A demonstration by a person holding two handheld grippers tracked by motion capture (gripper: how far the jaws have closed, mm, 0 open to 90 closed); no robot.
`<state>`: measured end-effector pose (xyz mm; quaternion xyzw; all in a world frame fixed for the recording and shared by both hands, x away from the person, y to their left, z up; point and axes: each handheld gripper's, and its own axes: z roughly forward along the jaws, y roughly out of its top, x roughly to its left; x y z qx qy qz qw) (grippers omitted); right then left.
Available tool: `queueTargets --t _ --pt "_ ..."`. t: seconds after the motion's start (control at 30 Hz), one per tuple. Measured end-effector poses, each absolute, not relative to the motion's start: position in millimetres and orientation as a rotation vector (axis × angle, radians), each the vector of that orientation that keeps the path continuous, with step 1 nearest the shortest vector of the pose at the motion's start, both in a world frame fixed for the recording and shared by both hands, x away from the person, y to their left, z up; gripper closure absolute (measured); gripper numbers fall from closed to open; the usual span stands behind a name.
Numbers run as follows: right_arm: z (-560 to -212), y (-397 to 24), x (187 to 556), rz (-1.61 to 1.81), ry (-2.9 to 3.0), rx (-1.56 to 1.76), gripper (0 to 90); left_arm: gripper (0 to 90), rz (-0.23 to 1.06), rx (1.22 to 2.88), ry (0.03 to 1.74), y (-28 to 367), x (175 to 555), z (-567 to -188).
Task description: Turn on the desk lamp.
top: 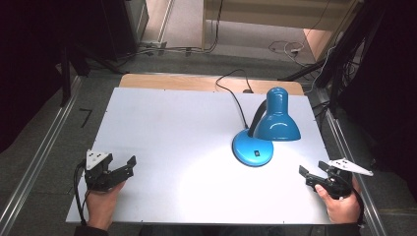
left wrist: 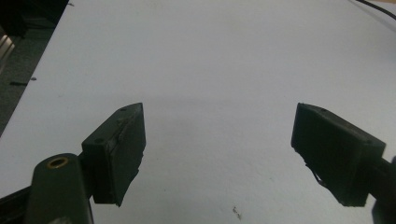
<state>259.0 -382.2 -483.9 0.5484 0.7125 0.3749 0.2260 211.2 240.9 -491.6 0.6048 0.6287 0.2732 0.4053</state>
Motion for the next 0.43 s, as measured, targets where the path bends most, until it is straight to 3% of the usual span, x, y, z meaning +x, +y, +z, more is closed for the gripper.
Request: queueTargets --t 0.43 --pt "-506.6 -382.5 280.0 0.843 1.948 1.587 14.3 18.4 0.692 1.539 1.581 238.3 212.9 -492.0"
